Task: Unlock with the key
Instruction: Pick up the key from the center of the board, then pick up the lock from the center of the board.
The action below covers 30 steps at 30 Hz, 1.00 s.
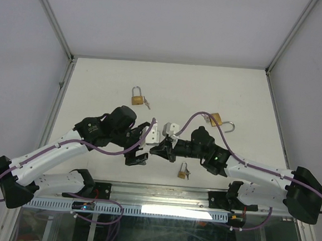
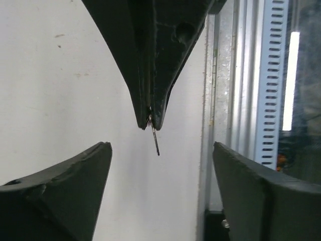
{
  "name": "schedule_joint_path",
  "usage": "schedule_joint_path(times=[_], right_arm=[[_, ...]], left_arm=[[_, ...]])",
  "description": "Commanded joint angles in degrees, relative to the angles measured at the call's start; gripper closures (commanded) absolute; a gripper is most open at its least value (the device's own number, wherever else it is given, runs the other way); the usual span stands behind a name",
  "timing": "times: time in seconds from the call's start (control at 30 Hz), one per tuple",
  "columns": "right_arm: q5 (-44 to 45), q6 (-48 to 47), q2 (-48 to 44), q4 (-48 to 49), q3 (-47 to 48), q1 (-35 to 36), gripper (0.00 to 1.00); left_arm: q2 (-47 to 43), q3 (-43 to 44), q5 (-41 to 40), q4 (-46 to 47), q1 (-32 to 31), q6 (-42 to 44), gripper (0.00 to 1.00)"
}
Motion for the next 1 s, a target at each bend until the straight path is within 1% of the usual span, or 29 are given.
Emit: schedule_joint_path(times=[0.0, 0.03, 0.1, 0.17, 0.2, 0.27, 0.37, 0.43, 0.5, 0.6, 0.67, 0.73, 0.83, 0.97], right_arm=[[3.84, 3.31, -3.99, 0.90, -0.83, -0.82, 1.00], [4.13, 4.28, -4.57, 0.77, -1.41, -1.54, 1.00], [5.04, 6.95, -5.59, 0.20, -2.60, -3.04, 1.00], [6.01, 8.81, -6.24, -0.86, -3.43, -4.34, 1.00], [6.28, 9.22, -6.55, -1.31, -3.88, -4.84, 1.00], [6.55, 9.50, -7.49, -0.78, -5.07, -5.38, 1.00], [6.56, 9.23, -9.35, 0.87, -7.27, -5.99, 1.00], [6.15, 8.78, -10.53, 1.23, -8.15, -6.37, 1.00], [5.83, 8.42, -11.89, 1.24, -8.90, -6.73, 1.00], [5.80, 8.07, -14.17, 1.39, -10.48, -7.07, 1.00], [5.88, 8.09, -15.39, 1.42, -11.57, -7.32, 1.00], [5.88, 8.30, -16.58, 1.21, -12.34, -7.46, 1.00], [6.24, 8.41, -17.78, 1.55, -13.28, -7.68, 1.00], [5.28, 7.98, -17.39, 2.29, -13.23, -7.99, 1.00]], left_arm=[[-2.56, 0.31, -2.67, 2.79, 0.42, 1.60, 0.05], [-3.10, -0.01, -3.50, 3.22, 1.00, 2.00, 0.01], [-3.37, -0.10, -3.43, 3.73, 3.96, 2.28, 0.01], [-1.22, 1.30, -1.61, 1.85, 9.07, 2.91, 0.01], [0.50, 2.13, -1.75, 0.61, 12.92, 3.40, 0.01], [4.38, 3.78, -4.52, -0.97, 18.01, 4.26, 0.01], [12.73, 7.50, -8.42, -3.33, 24.05, 5.80, 0.01], [17.76, 9.83, -10.52, -3.49, 26.70, 6.54, 0.01], [21.22, 11.53, -12.88, -2.98, 27.86, 9.89, 0.01], [29.24, 14.52, -17.01, -2.70, 29.13, 12.21, 0.01], [33.29, 16.85, -16.95, -3.27, 30.32, 12.54, 0.01], [35.48, 17.88, -16.22, -4.17, 30.58, 13.38, 0.01], [36.38, 14.95, -15.87, -3.11, 30.58, 13.65, 0.01], [38.27, 10.92, -20.28, 0.72, 30.57, 12.41, 0.01]])
